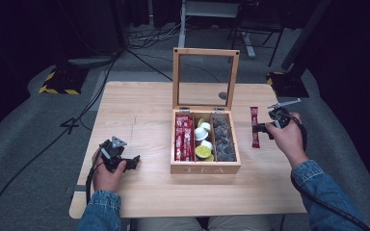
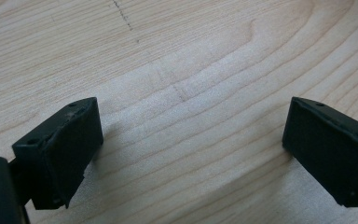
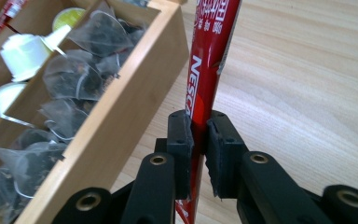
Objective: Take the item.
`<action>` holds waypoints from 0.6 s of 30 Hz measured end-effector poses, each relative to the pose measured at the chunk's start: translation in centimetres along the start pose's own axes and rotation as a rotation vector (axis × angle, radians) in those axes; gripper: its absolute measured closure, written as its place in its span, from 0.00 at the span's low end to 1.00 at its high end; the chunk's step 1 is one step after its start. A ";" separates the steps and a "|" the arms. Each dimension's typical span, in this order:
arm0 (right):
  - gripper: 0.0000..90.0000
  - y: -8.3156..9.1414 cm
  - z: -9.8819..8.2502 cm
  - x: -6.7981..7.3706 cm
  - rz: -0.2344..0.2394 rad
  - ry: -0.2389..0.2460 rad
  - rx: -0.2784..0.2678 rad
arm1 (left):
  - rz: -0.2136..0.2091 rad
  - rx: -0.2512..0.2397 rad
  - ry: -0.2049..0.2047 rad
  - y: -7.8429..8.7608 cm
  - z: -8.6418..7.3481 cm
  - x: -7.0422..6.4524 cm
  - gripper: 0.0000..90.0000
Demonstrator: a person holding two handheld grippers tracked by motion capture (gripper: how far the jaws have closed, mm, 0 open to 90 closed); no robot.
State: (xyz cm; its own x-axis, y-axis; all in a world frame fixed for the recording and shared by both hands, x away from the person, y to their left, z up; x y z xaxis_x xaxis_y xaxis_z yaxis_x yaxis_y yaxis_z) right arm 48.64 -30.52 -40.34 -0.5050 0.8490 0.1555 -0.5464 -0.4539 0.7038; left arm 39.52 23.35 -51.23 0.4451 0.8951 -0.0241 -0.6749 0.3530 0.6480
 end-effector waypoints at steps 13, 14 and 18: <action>0.90 -1.7 -2.2 -1.2 -0.008 -0.040 0.065 | 0.000 0.000 0.000 0.0 0.0 0.0 0.06; 0.90 -1.8 -2.3 -1.2 -0.008 -0.043 0.069 | 0.000 0.000 0.000 0.0 0.0 0.0 0.06; 0.90 -2.4 -3.1 -1.6 0.002 -0.073 0.081 | 0.000 0.000 0.000 0.0 0.0 0.0 0.06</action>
Point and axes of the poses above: each handheld gripper's, and its own axes: y roughly backward along the jaws, z roughly out of its top, x roughly to its left, the point moved 1 cm from there along -y, roughly forward along the jaws, and after that the axes turned 7 degrees about -x, right-handed, at the moved point
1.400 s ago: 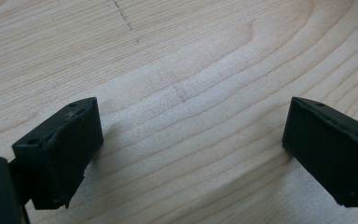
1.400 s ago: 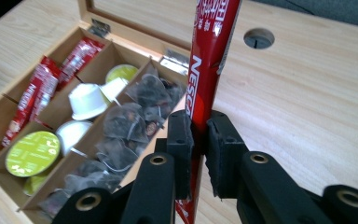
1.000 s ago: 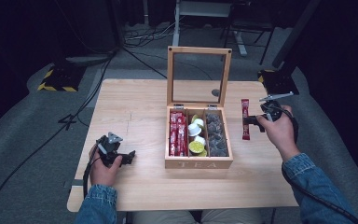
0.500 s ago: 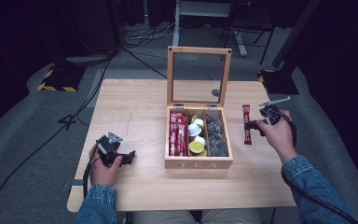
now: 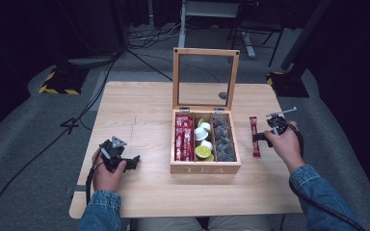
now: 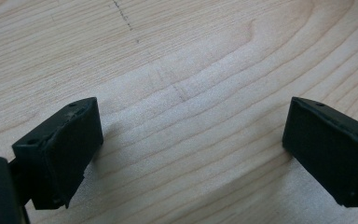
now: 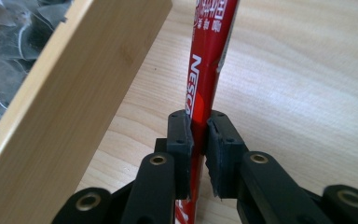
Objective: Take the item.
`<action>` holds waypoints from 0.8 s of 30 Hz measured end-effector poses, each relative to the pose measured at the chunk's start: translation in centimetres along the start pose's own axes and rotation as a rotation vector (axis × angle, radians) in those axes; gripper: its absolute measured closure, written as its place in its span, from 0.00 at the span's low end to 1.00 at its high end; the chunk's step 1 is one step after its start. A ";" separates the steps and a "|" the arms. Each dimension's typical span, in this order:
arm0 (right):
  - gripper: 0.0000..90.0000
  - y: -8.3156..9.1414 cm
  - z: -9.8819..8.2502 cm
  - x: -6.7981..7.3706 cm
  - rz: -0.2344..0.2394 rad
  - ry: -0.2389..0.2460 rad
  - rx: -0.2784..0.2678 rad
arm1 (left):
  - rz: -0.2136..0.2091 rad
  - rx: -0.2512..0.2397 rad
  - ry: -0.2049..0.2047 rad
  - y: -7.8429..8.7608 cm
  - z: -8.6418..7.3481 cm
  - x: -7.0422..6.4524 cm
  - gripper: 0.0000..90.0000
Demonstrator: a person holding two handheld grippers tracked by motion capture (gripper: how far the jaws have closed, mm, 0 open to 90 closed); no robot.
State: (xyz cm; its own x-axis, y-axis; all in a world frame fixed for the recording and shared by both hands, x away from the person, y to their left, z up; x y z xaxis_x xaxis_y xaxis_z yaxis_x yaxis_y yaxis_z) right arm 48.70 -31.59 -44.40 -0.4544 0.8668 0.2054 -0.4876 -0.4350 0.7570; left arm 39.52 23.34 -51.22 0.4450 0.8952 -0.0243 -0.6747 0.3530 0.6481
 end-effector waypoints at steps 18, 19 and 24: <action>0.64 -0.6 -1.0 -0.8 -0.044 -0.013 0.014 | 0.012 0.004 0.008 -0.5 0.4 0.3 0.04; 0.61 -0.4 -0.9 -0.8 -0.042 -0.009 -0.004 | 0.011 0.009 0.008 -0.4 0.4 0.3 0.04; 0.48 1.0 0.7 -0.4 -0.029 0.037 -0.122 | 0.013 0.006 0.008 -0.5 0.4 0.3 0.04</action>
Point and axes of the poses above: each handheld gripper's, and its own axes: y roughly backward along the jaws, z roughly out of its top, x roughly to its left, the point moved 1 cm from there along -y, roughly forward along the jaws, and after that the axes turned 7 degrees about -x, right-handed, at the moved point
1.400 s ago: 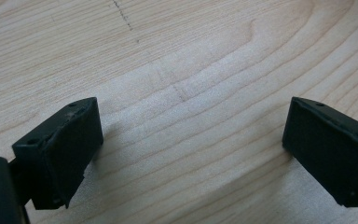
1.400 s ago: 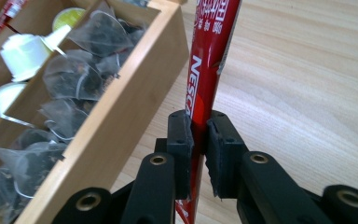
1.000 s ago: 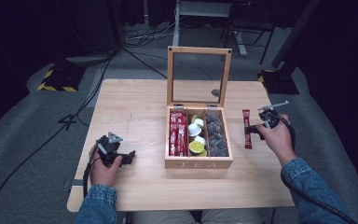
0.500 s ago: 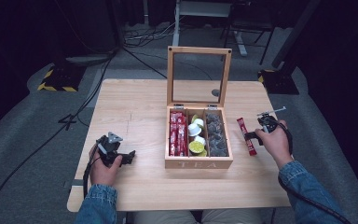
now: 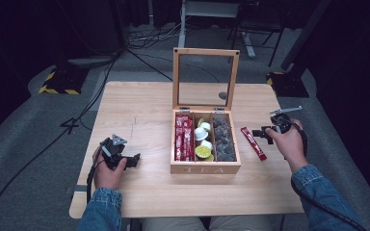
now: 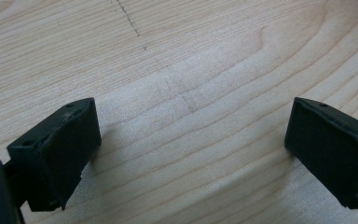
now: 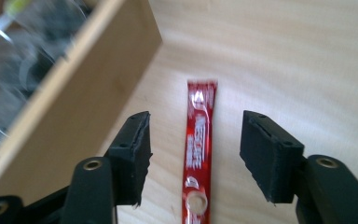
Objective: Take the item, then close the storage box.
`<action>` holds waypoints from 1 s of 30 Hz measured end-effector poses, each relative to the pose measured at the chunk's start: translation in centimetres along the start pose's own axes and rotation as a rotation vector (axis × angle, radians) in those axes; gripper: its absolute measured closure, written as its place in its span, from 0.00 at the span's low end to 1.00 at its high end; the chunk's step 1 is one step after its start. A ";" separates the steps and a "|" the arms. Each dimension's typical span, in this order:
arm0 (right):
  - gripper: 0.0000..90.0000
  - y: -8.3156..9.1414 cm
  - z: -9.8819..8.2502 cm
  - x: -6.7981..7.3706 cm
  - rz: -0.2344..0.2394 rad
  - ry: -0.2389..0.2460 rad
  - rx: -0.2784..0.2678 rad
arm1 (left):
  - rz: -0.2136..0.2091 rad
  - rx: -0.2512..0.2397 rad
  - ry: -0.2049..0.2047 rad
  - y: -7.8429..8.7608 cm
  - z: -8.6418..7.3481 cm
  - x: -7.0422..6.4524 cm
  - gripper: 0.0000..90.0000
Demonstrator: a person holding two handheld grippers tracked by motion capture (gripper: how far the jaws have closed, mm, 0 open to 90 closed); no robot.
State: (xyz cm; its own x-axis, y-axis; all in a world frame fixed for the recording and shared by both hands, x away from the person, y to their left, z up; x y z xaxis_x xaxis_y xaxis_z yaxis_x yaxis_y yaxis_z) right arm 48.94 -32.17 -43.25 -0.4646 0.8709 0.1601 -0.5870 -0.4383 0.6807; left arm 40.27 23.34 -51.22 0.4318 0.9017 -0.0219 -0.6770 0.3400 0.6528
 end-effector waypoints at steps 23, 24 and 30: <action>0.44 3.8 10.7 3.3 0.076 0.151 -0.262 | 0.001 -0.003 0.005 0.0 -0.1 -0.1 0.04; 0.44 3.8 11.0 3.4 0.075 0.153 -0.265 | 0.001 -0.001 0.006 0.1 -0.1 -0.1 0.04; 0.43 3.2 13.5 3.5 0.100 0.159 -0.307 | 0.002 -0.002 0.006 0.1 -0.1 -0.1 0.04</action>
Point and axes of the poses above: each handheld gripper's, and its own axes: y roughly backward along the jaws, z roughly out of its top, x roughly to its left, the point moved 1 cm from there along -y, roughly forward along the jaws, and after that the axes turned 7 degrees about -x, right-handed, at the moved point
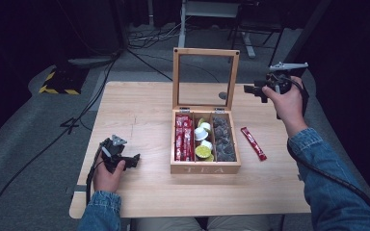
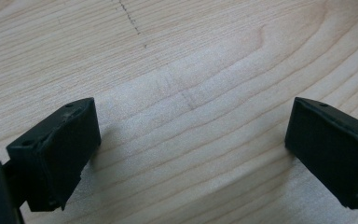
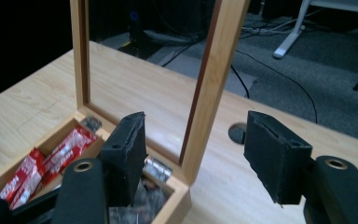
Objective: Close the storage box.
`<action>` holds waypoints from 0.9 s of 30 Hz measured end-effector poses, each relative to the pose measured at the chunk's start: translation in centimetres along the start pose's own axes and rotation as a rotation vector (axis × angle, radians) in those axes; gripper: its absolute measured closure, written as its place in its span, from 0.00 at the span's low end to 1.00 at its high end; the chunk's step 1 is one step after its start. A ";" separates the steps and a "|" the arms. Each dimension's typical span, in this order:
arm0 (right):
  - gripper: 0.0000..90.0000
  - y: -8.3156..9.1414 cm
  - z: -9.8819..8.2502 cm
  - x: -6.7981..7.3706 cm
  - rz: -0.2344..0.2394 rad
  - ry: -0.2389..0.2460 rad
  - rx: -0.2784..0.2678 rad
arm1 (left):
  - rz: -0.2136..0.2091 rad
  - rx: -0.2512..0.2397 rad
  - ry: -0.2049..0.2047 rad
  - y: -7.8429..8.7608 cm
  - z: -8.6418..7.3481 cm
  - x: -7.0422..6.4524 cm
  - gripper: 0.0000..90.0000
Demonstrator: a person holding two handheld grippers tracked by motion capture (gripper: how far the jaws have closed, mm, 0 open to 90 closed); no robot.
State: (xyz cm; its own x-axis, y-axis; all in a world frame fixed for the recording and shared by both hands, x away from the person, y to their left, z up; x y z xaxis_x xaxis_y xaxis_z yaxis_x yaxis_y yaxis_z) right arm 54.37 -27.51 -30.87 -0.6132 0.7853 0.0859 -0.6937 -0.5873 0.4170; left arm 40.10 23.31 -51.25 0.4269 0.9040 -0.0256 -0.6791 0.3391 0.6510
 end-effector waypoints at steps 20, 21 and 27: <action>0.43 -4.4 3.9 -2.5 0.026 0.014 -0.062 | -0.002 0.005 -0.006 0.0 0.1 0.1 0.03; 0.43 -4.7 4.0 -2.5 0.025 0.014 -0.066 | -0.004 0.007 -0.006 0.0 0.1 0.1 0.03; 0.47 -6.5 4.5 -2.9 0.010 0.017 -0.065 | -0.004 0.004 -0.004 -0.1 0.1 0.1 0.03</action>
State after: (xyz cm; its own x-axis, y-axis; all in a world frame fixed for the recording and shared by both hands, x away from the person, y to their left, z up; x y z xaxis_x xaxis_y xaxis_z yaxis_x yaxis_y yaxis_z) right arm 62.33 -25.07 -29.80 -0.6262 0.7762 0.0742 -0.7101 -0.6070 0.3567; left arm 40.25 23.38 -51.24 0.4325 0.9013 -0.0251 -0.6748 0.3420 0.6540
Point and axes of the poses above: each handheld gripper's, and its own axes: y roughly backward along the jaws, z roughly out of its top, x roughly to its left, the point moved 1 cm from there along -y, roughly forward along the jaws, and after that the axes turned 7 degrees about -x, right-handed, at the moved point
